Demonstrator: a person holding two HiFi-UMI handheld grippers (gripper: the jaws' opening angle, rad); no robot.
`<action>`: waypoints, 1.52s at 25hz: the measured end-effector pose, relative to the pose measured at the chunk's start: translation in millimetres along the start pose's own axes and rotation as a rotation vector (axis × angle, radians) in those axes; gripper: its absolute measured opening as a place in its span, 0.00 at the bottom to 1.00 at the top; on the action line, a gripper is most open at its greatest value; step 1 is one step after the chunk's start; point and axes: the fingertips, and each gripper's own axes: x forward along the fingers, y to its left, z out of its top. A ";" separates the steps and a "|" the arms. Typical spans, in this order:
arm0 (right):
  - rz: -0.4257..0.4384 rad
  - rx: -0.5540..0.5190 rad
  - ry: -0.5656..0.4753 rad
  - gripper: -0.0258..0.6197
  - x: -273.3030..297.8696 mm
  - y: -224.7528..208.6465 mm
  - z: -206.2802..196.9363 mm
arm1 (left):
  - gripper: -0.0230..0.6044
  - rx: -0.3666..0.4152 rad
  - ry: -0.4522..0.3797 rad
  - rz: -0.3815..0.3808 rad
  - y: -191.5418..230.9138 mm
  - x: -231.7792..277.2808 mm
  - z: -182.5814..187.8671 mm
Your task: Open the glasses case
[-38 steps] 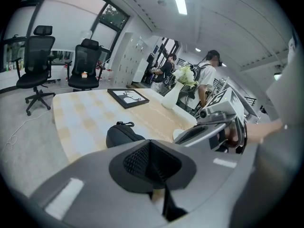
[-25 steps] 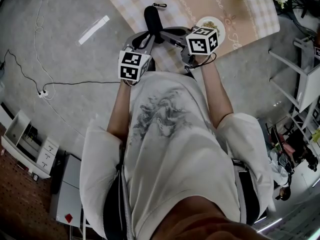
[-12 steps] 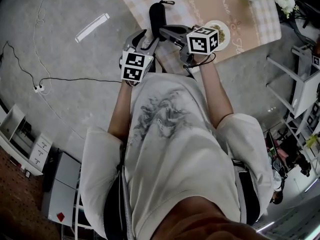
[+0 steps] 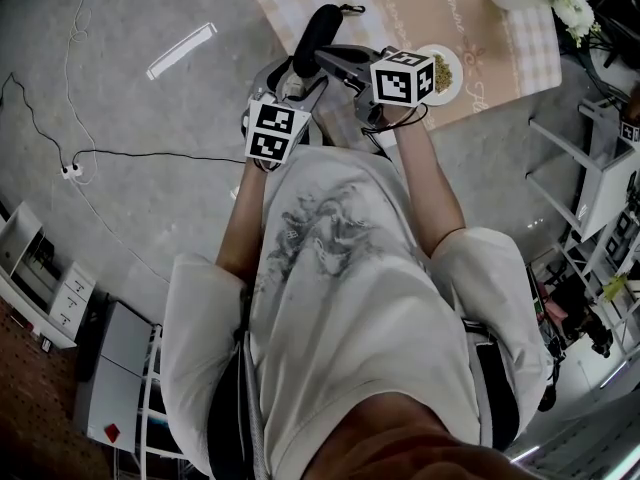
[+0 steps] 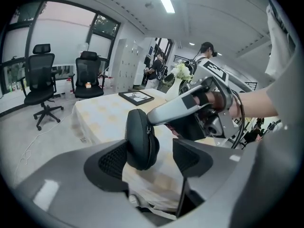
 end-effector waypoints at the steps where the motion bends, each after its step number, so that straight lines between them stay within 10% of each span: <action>1: 0.000 0.000 0.001 0.07 1.0 0.6 0.0 | 0.54 0.005 0.002 0.012 1.4 1.5 -0.1; 15: -0.011 0.017 0.008 0.07 7.2 -1.7 -1.5 | 0.50 0.202 0.046 0.152 25.3 30.8 -4.4; 38: -0.113 -0.289 0.177 0.07 21.8 -4.4 7.4 | 0.46 0.131 0.071 0.092 35.8 33.3 -10.3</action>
